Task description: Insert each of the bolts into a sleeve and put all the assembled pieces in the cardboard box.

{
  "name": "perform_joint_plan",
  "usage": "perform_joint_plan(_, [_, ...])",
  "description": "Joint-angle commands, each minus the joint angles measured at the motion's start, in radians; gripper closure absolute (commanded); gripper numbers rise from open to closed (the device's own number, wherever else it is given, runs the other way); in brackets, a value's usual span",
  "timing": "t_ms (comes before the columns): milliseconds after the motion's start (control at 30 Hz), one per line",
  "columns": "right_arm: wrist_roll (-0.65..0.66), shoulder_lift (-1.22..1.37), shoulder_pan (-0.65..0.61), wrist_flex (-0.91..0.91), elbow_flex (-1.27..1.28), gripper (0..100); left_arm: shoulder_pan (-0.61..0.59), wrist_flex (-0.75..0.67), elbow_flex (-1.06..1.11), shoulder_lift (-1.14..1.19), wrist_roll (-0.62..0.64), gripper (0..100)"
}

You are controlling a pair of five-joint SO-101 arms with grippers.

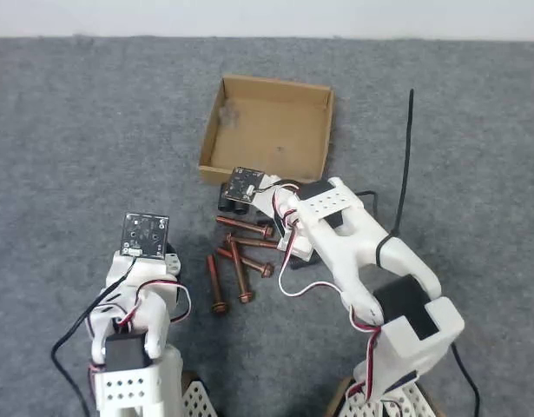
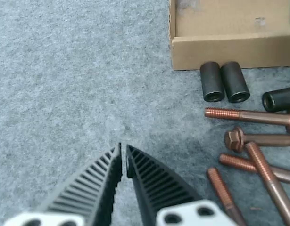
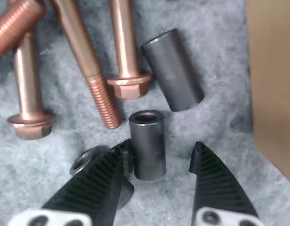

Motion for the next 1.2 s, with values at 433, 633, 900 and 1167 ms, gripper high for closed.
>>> perform_joint_plan(433, [0.021, 0.002, -0.008, 0.035, -0.041, 86.8, 0.005, 0.005, -0.013, -0.012, -0.012, 99])
perform_joint_plan(633, [0.018, 0.002, -0.005, 0.03, -0.043, 94.3, 0.003, 0.003, -0.013, -0.012, -0.012, 99])
perform_joint_plan(900, [-0.097, -0.013, -0.004, 0.035, -0.049, 99.1, 0.002, 0.0, -0.013, -0.012, -0.012, 99])
perform_joint_plan(1167, [-0.361, -0.171, 0.084, 0.133, -0.103, 99.2, 0.002, 0.0, -0.013, -0.012, -0.012, 99])
